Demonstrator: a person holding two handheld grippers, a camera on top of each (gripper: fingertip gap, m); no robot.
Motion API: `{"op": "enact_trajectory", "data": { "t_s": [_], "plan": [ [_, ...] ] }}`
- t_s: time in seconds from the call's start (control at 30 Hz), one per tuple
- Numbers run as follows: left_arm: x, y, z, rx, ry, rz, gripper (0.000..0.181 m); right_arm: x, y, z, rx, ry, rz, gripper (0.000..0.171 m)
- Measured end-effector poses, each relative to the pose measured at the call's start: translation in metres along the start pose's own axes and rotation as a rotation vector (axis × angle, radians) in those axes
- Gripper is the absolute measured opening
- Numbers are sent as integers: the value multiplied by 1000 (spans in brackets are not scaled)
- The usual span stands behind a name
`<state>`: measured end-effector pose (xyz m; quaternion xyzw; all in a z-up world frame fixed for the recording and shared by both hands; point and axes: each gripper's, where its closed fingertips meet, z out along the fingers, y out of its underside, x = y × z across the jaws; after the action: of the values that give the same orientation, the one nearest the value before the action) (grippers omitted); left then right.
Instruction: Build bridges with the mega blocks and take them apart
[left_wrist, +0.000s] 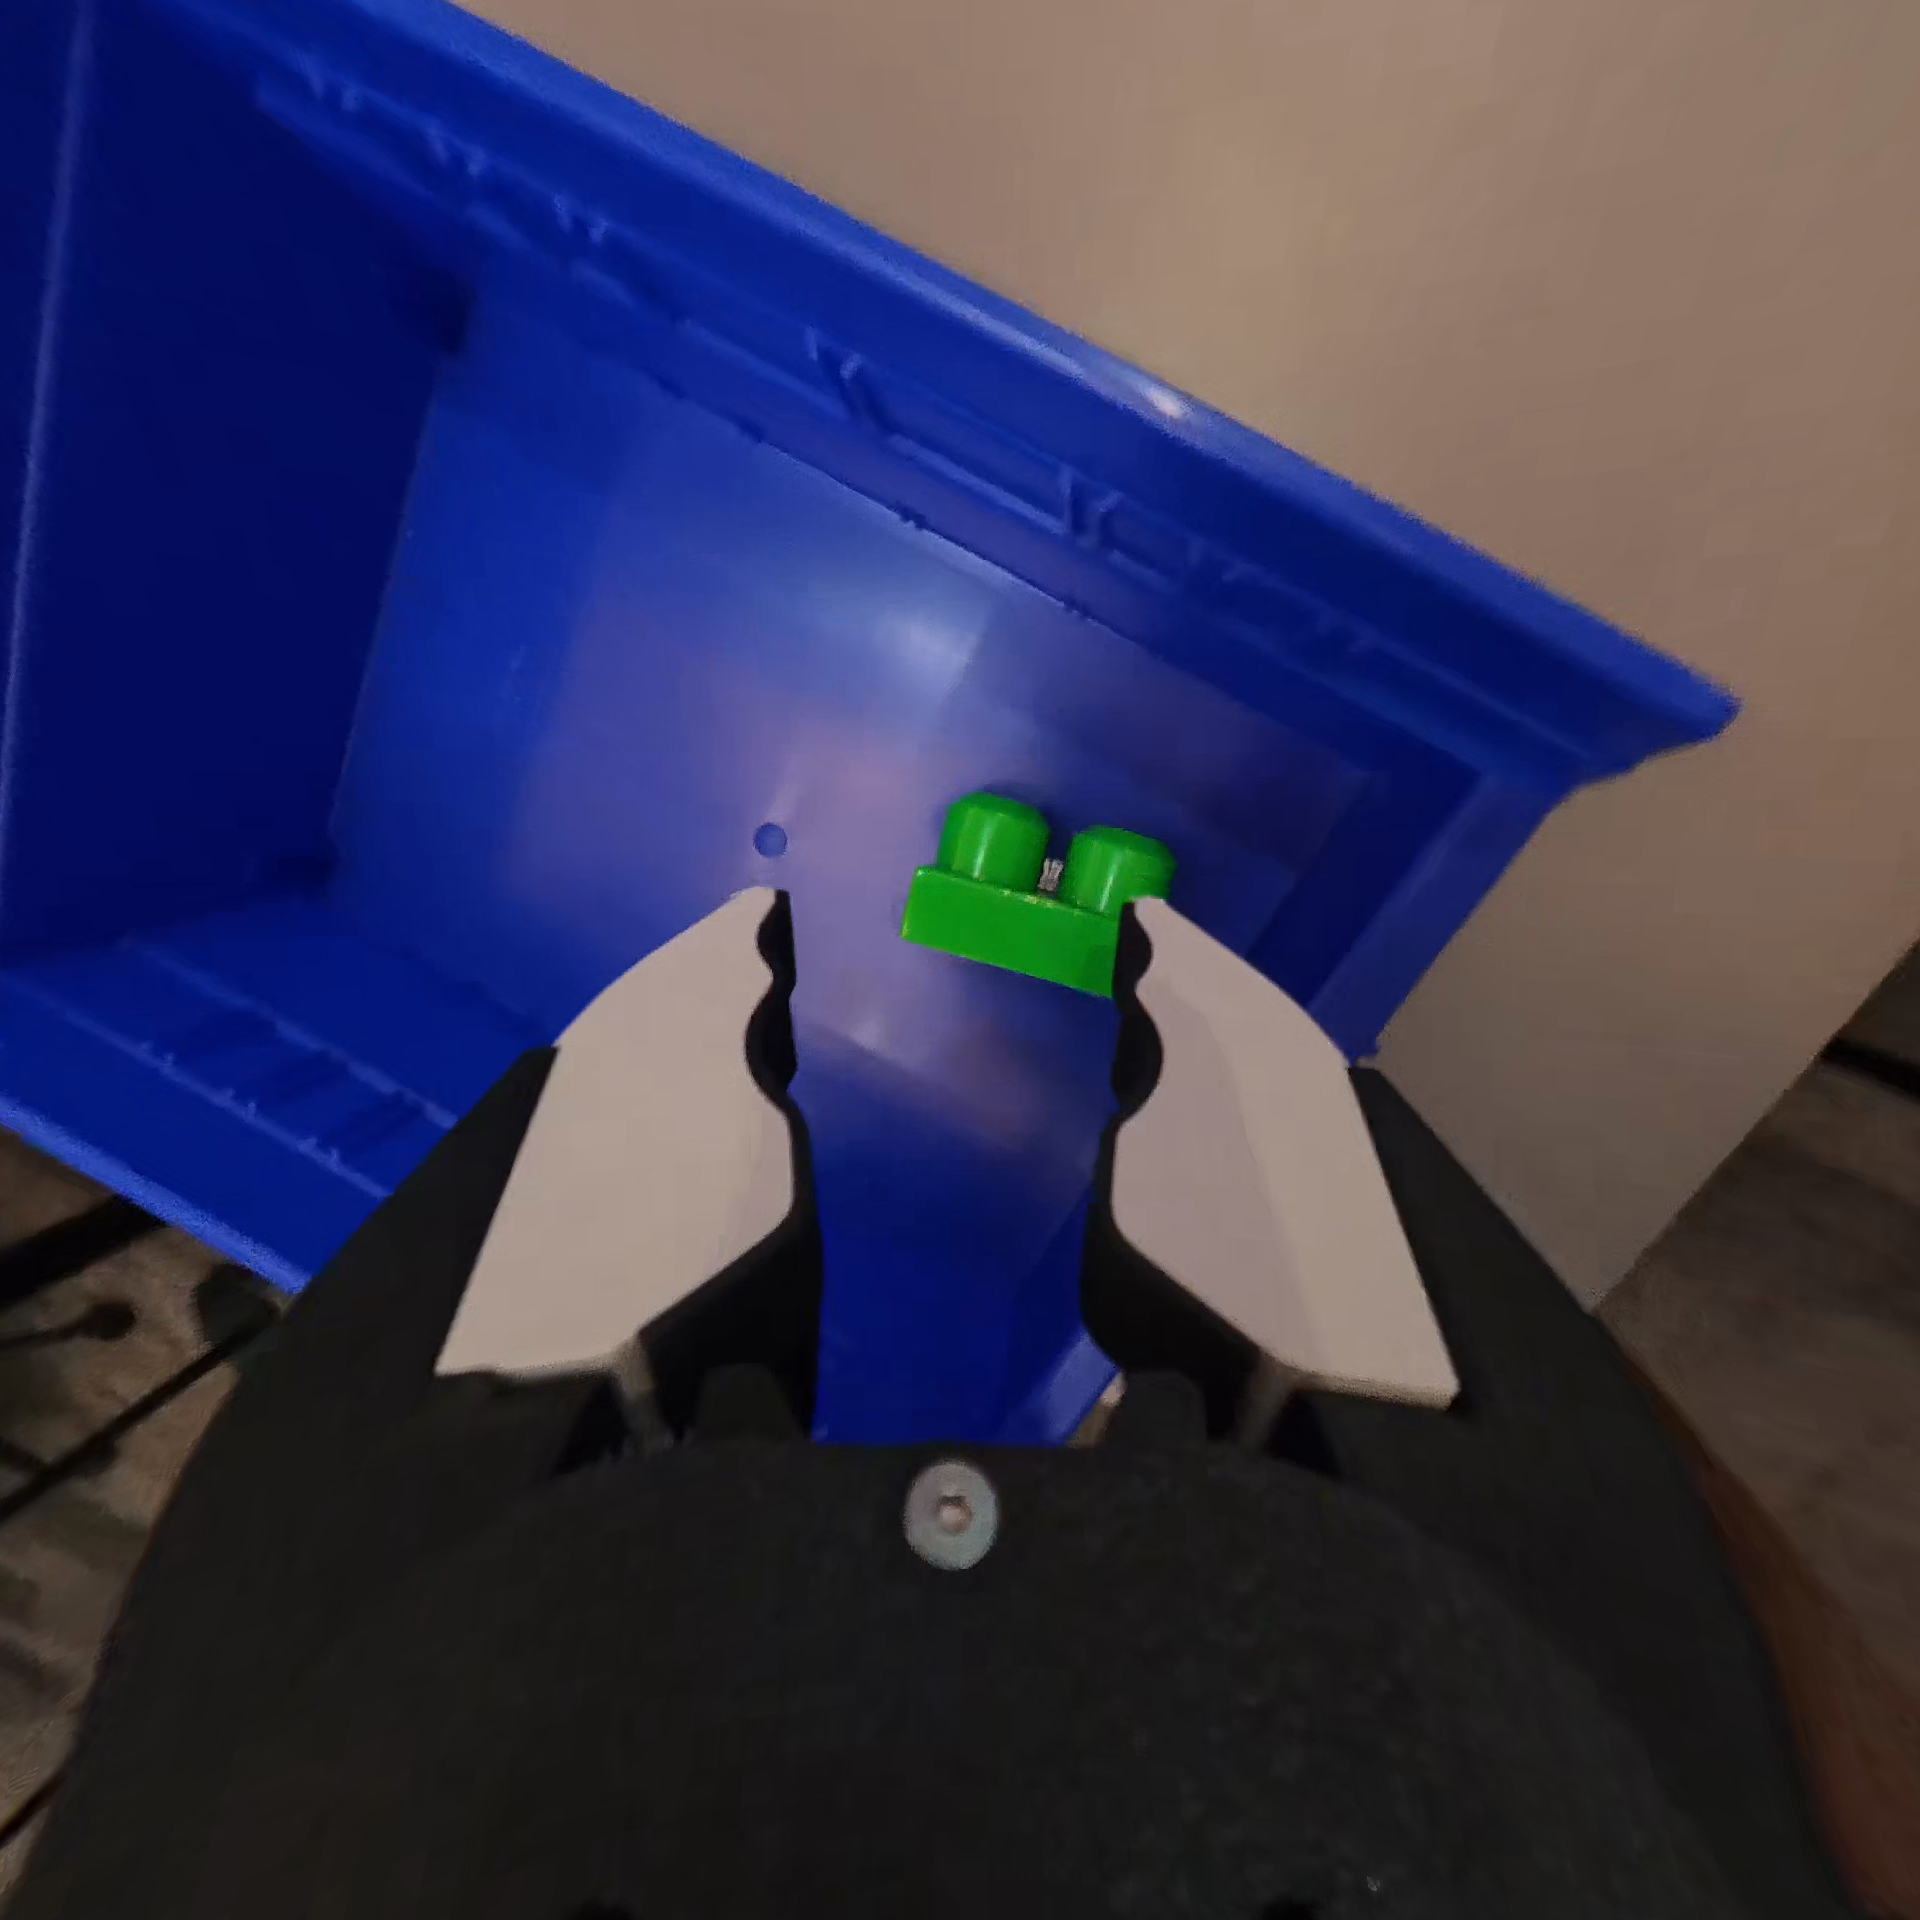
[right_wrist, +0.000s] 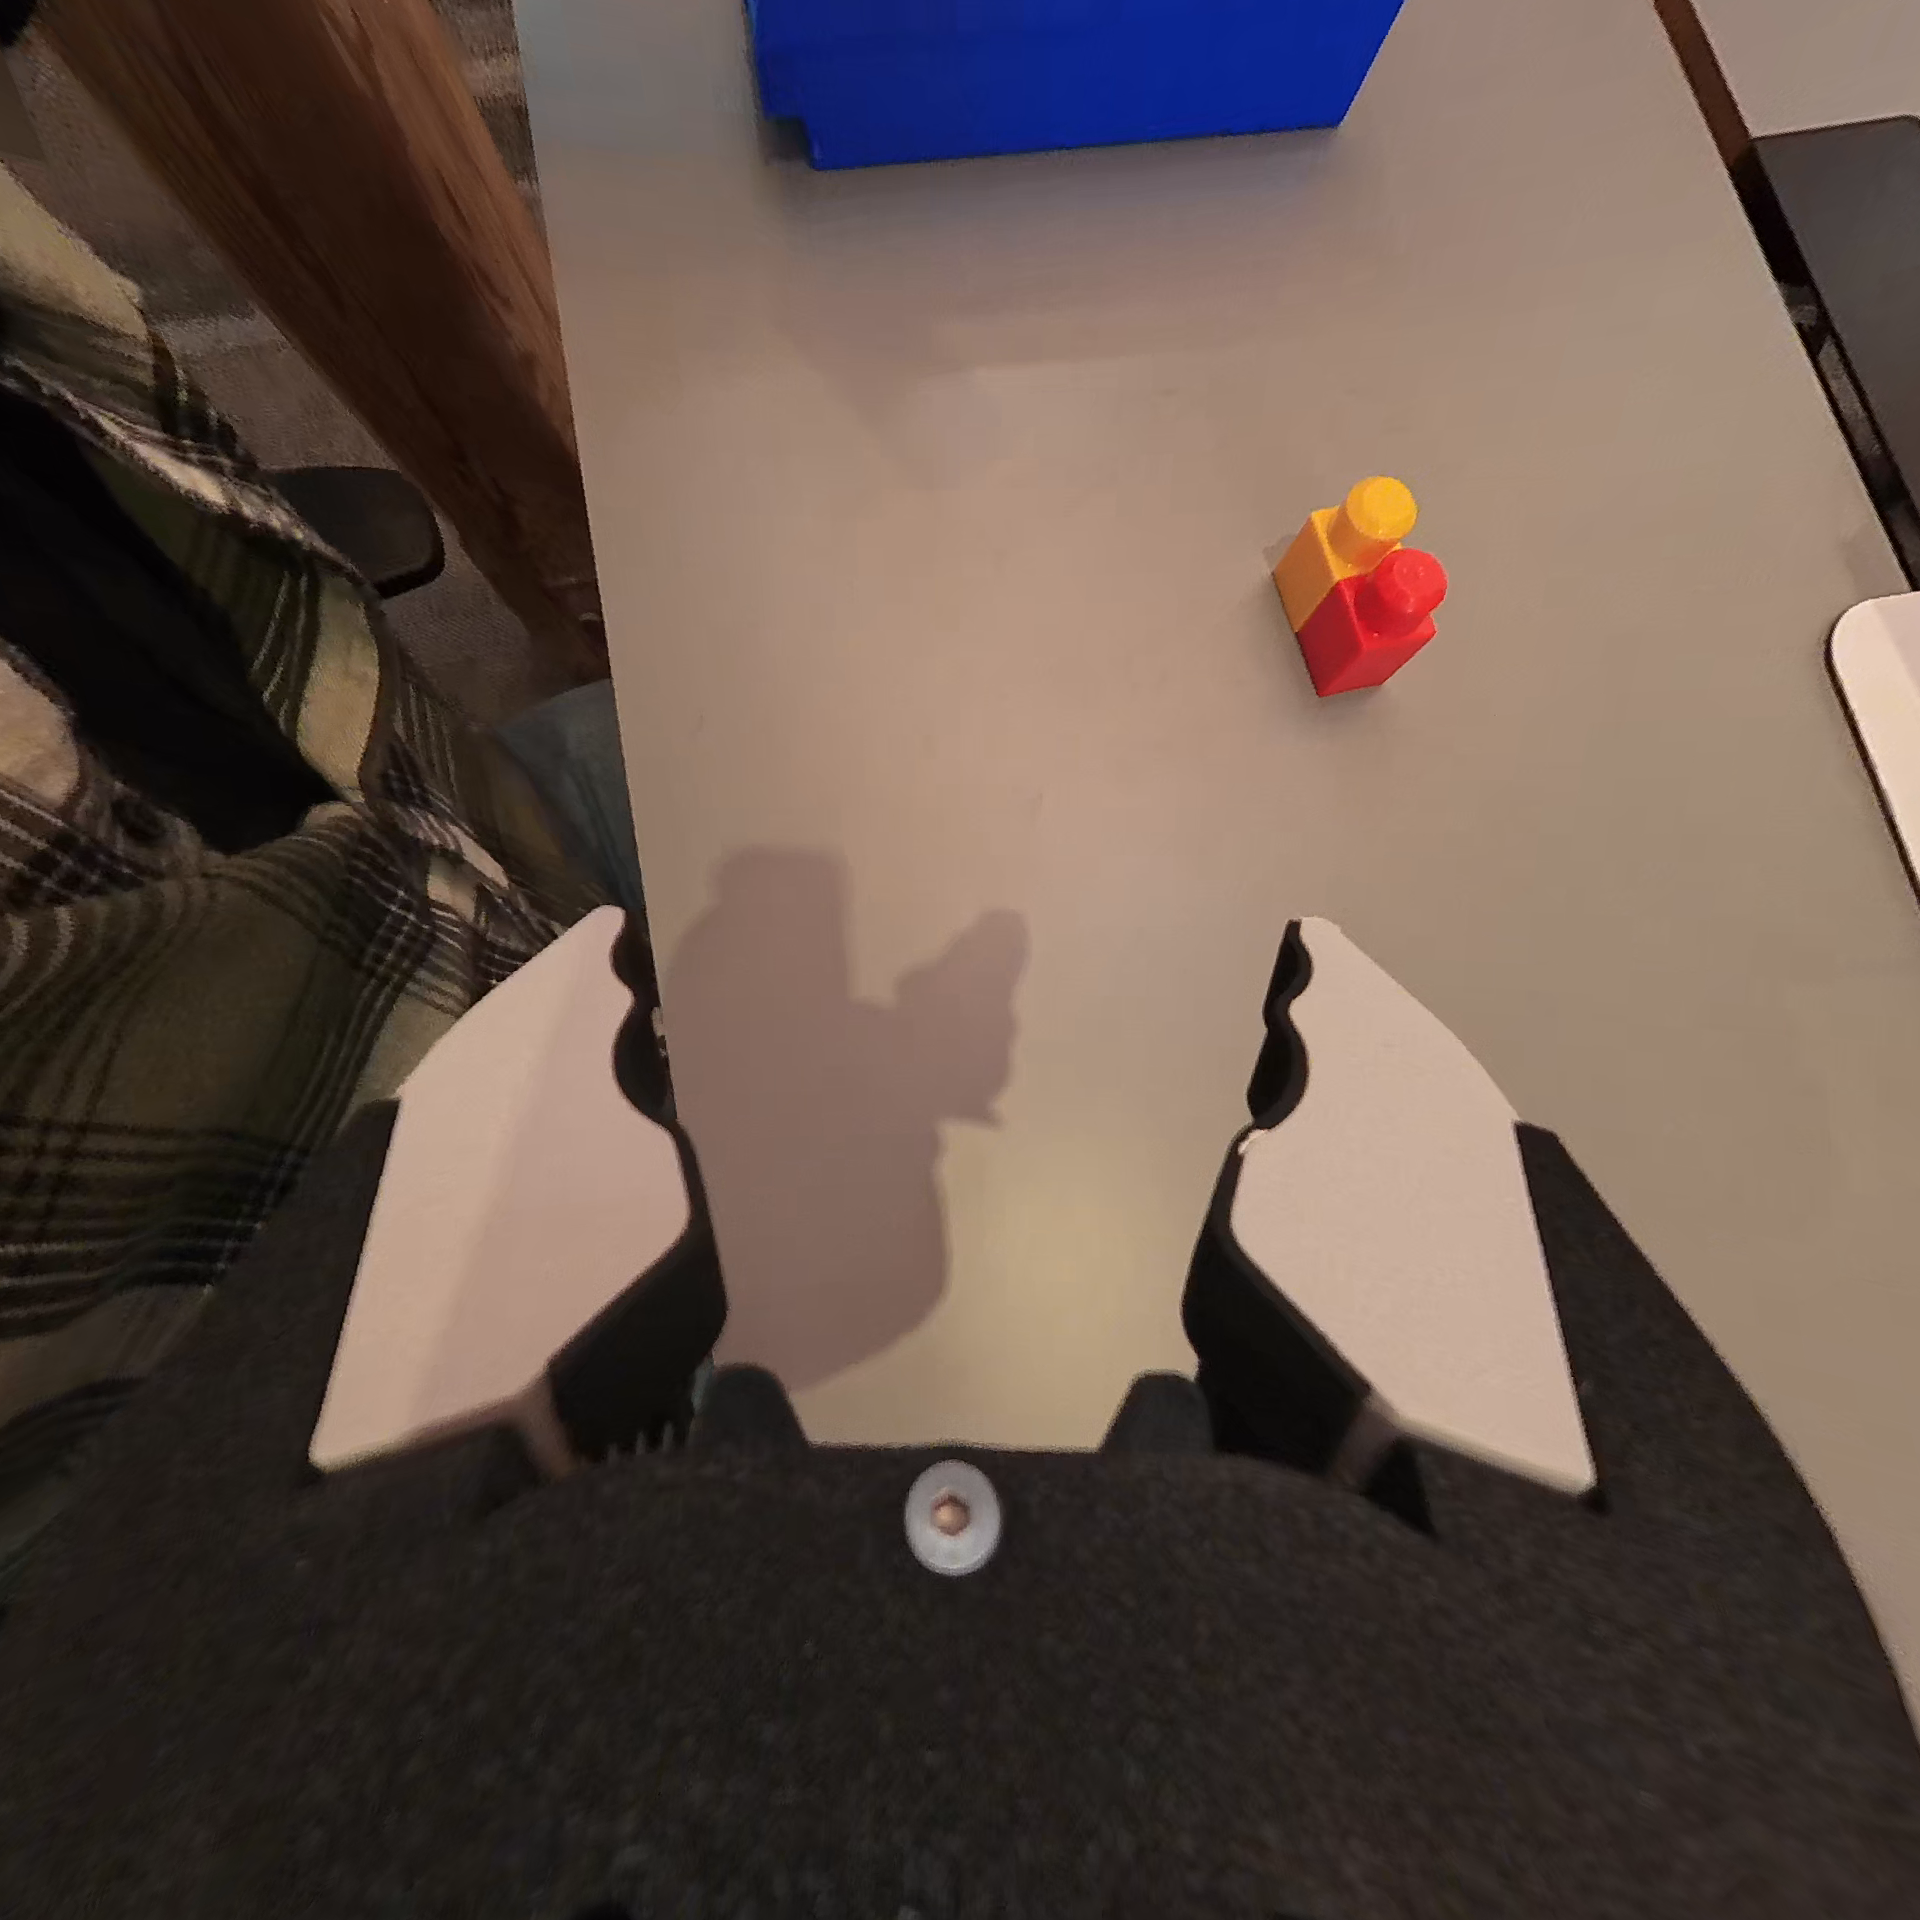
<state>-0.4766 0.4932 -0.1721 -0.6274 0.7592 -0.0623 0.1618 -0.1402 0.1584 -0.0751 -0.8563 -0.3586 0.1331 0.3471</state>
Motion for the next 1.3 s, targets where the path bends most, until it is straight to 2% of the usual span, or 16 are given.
{"op": "enact_trajectory", "data": {
  "t_s": [0.07,0.13,0.23,0.37,0.47,0.53,0.63,0.93,1.3],
  "plan": [
    [0,10,1,-95,9,63,61,0,4,-1,9,1,9,111],
    [3,20,5,-209,28,113,70,0,7,-2,16,0,16,111],
    [6,32,12,-380,56,156,96,-1,10,-3,23,0,19,111],
    [8,31,25,-468,79,183,109,-2,13,-5,39,-2,22,112],
    [8,26,33,-447,97,159,104,-1,19,-8,44,2,33,112],
    [10,22,38,-422,116,148,92,0,22,-10,49,7,38,112],
    [11,23,44,-423,133,140,83,1,26,-13,52,11,42,111],
    [21,37,51,-534,166,136,74,3,29,-14,56,7,45,111],
    [23,32,64,-525,166,159,73,1,28,-16,52,15,42,111]
  ]
}}
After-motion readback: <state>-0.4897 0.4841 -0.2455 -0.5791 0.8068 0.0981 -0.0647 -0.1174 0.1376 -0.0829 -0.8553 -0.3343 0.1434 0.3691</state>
